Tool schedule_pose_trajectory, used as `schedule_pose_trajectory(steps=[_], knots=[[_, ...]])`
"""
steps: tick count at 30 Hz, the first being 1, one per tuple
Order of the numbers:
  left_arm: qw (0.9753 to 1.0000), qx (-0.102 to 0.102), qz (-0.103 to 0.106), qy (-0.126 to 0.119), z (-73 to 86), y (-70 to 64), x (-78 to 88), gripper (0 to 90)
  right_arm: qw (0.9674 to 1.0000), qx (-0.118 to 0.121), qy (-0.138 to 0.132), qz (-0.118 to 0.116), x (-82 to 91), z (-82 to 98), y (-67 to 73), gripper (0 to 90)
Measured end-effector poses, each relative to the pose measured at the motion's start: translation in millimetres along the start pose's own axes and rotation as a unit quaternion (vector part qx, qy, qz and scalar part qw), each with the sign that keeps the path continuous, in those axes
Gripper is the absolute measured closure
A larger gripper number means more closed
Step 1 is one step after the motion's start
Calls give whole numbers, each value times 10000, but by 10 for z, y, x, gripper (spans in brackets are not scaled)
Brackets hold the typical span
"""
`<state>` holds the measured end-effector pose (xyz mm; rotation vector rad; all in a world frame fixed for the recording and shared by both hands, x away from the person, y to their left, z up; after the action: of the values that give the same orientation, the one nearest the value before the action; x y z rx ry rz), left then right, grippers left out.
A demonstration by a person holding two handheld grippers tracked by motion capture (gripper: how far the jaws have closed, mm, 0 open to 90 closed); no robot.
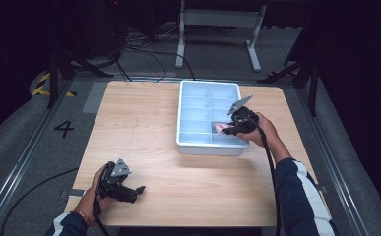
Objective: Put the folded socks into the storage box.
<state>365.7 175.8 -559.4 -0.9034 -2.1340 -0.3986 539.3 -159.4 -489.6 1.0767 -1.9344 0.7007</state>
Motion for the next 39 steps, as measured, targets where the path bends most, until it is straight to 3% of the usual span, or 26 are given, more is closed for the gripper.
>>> schedule_pose_trajectory(steps=[23,28,31,39], knots=[[10000,-1,0,1,0,0,0,0,9982,-209,565,32,-229,-11,-121,729],[10000,-1,0,0,0,0,0,0,9958,-186,887,99,-297,1,-115,728],[10000,-1,-1,1,0,0,0,0,9923,-182,1216,119,-388,45,-98,713],[10000,-5,-1,2,0,1,0,0,9931,-278,1134,131,-381,30,-102,670]])
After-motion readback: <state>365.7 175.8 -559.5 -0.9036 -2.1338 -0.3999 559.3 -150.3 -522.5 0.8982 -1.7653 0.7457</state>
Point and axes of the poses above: each handheld gripper's, and its own axes: x roughly backward along the jaws, z roughly out of its underside, y roughly to its left, the point moved 10 cm from there along -x, roughly forward along the jaws
